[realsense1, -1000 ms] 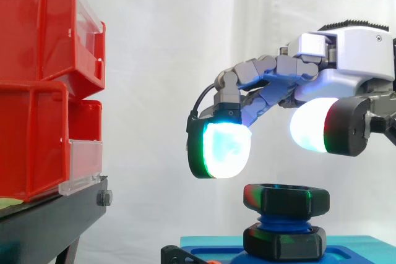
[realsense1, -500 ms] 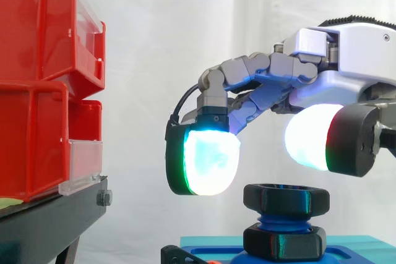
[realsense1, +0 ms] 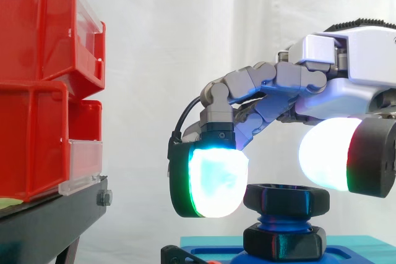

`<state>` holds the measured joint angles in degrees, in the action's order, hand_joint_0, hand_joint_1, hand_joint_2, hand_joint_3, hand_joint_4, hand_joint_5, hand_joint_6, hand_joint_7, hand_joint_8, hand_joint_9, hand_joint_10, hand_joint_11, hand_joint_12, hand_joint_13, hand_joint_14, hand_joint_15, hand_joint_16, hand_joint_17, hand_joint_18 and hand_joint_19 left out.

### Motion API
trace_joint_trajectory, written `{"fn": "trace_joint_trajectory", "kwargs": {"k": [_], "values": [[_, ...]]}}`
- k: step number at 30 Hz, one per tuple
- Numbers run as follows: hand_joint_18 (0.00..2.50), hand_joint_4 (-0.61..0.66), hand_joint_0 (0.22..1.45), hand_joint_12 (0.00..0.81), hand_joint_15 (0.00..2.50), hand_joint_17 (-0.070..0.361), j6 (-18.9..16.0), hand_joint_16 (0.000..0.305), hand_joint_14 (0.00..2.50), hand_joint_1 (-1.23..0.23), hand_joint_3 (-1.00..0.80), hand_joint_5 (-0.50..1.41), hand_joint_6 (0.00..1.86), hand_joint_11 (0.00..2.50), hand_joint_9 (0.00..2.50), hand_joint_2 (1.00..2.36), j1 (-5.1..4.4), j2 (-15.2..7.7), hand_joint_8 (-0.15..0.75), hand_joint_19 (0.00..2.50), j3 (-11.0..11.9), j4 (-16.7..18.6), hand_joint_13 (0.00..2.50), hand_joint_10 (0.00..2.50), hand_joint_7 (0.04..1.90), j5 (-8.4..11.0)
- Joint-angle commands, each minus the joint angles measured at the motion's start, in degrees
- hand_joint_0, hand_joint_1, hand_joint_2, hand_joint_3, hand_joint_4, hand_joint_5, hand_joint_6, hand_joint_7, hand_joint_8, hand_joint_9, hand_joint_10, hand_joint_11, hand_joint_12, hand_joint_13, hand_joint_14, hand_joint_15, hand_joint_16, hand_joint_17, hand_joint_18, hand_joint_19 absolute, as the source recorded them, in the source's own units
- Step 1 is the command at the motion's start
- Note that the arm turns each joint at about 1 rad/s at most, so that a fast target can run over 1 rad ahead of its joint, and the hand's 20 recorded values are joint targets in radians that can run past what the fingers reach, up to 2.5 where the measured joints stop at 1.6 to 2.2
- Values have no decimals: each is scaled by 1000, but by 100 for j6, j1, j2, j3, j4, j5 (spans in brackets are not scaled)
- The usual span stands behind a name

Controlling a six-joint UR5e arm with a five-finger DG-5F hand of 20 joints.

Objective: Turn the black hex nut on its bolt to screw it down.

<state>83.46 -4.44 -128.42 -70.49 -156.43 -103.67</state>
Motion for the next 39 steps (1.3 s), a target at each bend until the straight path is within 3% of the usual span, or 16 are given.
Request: {"fn": "trace_joint_trajectory", "kwargs": {"k": [1,13,23,39], "values": [[323,97,461,244,224,64,4,28,9,-359,-500,-106,573,290,693,1000,14,1,215,213,0,16,566,10,1163,-21],[344,90,463,241,231,63,83,28,10,-359,-500,-108,569,294,691,1000,93,1,213,223,0,7,572,10,1167,5],[360,101,464,239,238,63,100,28,9,-360,-500,-107,559,295,691,1000,207,1,210,234,0,-134,585,10,1178,-215],[371,92,464,237,256,62,109,28,10,-359,-500,-106,555,281,694,1000,277,1,210,252,0,-151,602,10,1175,-276]]}}
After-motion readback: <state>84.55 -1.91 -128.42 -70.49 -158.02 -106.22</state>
